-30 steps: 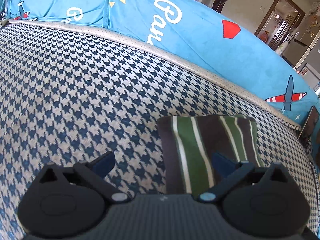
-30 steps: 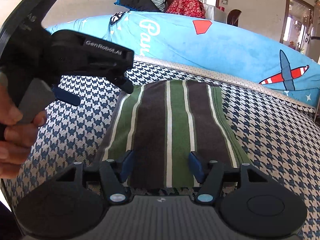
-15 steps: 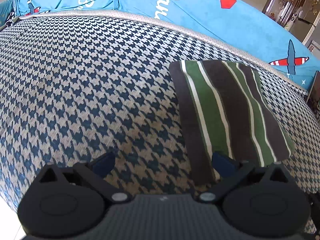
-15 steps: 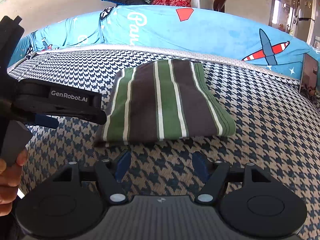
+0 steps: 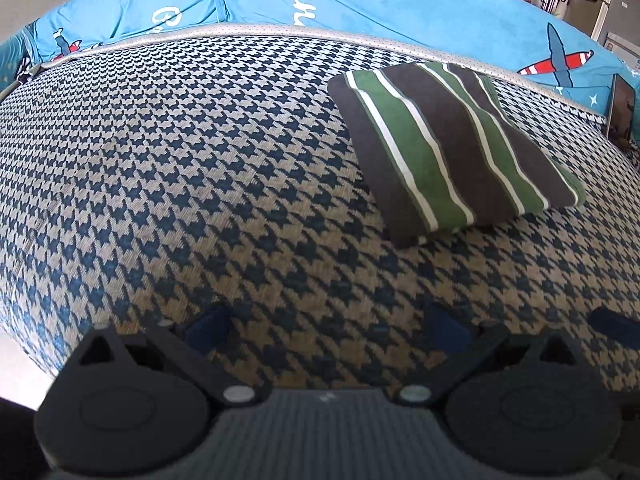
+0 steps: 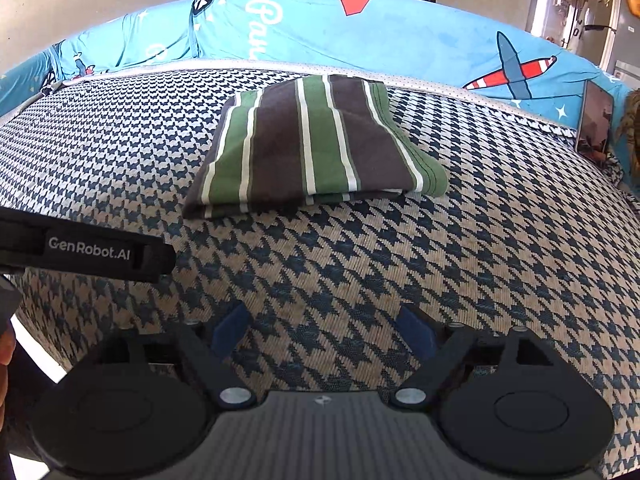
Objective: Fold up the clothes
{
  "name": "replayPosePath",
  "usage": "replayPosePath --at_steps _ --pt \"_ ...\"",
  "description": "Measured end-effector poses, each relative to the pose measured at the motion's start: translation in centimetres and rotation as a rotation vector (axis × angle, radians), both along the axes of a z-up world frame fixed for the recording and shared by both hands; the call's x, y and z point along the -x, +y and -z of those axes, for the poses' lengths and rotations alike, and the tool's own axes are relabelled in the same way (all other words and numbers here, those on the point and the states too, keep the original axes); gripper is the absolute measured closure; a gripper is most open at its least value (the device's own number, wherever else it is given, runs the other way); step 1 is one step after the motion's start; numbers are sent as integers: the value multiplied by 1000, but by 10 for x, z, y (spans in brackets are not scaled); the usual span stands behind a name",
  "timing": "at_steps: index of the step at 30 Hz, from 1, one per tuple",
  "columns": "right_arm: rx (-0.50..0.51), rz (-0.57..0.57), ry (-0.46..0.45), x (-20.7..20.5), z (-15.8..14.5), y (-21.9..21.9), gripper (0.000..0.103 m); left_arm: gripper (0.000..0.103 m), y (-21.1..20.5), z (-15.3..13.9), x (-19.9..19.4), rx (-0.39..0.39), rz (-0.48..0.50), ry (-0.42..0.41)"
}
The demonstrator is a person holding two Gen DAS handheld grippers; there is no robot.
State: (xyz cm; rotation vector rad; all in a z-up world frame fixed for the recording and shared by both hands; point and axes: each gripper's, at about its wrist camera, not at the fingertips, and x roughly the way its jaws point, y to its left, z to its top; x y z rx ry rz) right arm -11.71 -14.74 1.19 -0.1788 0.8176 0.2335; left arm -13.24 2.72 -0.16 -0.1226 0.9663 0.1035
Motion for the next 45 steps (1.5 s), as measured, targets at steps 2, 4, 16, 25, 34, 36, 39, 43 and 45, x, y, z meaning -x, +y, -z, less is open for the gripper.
replayPosePath --at_steps 2,4,16,25,34,36,39,43,45 --pt "6 5 -1 3 1 -1 10 0 -3 0 5 -14 2 3" --pt "6 13 0 5 2 -2 7 0 -7 0 13 -23 2 2" --pt "18 38 3 20 4 -8 0 0 -11 3 27 -27 3 14" --pt "40 -4 93 19 -1 -9 0 0 -11 4 34 -29 19 25" --pt "79 -90 201 -4 -7 -5 0 0 -12 4 34 -27 23 28" --pt "87 -112 221 -10 -9 -4 0 0 -13 5 34 -27 23 28" --pt "80 -149 235 -20 -12 -5 0 0 -12 5 34 -25 25 30" --pt "108 -192 222 -32 -13 -6 0 0 -12 6 33 -24 28 29" --pt "119 -201 212 -36 -12 -7 0 0 -13 6 33 -24 29 27"
